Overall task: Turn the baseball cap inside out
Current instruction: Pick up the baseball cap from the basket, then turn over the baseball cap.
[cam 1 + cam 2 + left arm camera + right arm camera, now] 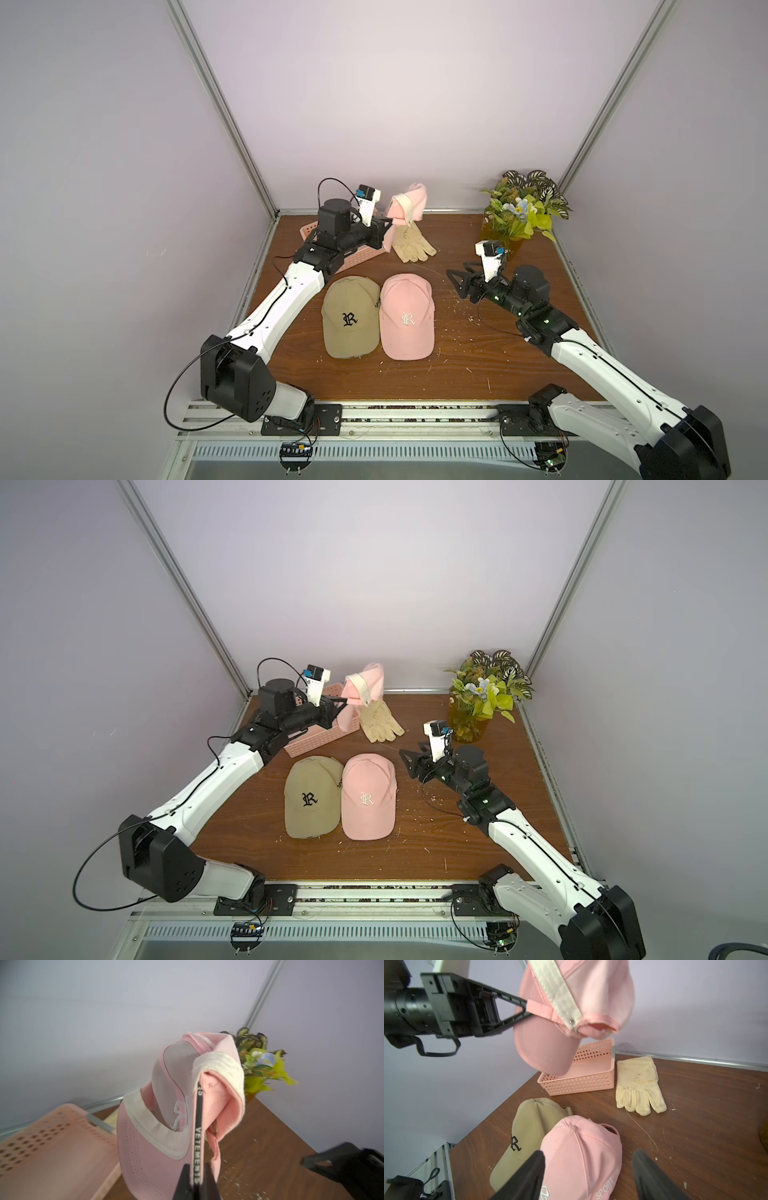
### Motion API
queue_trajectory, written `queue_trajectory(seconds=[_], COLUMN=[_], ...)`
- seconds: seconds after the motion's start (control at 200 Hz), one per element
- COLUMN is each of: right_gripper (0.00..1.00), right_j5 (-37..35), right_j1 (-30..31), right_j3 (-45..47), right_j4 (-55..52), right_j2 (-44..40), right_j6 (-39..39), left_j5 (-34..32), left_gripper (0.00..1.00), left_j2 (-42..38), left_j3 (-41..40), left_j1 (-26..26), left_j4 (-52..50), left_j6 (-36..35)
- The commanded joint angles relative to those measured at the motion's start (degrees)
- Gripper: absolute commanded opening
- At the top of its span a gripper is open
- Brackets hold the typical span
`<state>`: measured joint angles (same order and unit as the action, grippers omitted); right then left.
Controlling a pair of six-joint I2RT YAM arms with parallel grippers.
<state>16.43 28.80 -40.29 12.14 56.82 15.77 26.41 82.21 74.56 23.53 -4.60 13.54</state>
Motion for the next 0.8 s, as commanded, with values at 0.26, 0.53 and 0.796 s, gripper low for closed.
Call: queue_trajectory(seconds=[0.26,0.53,0.796], right_gripper=[0.78,0.8,0.8], right_j5=[-10.62,-10.72,0.82], right_j1=[0.12,0.01,0.12], right_j3=[-7.56,-7.38,-10.35], right_j4=[-4.03,-4.01,-7.99], right_j2=[-1.75,-4.3,-0.09], right_j6=[-10.61,-14.8,-19.14], left_j5=[11.2,15.83,20.16], left_gripper=[0.0,0.0,0.0], left_j2=[0.4,2.65,6.51], left_j3=[0.54,3.23,9.45], left_j1=[9.3,10.52,13.44], left_j4=[-3.21,-9.03,-16.91], left_j6=[1.67,-2.16,-7.74])
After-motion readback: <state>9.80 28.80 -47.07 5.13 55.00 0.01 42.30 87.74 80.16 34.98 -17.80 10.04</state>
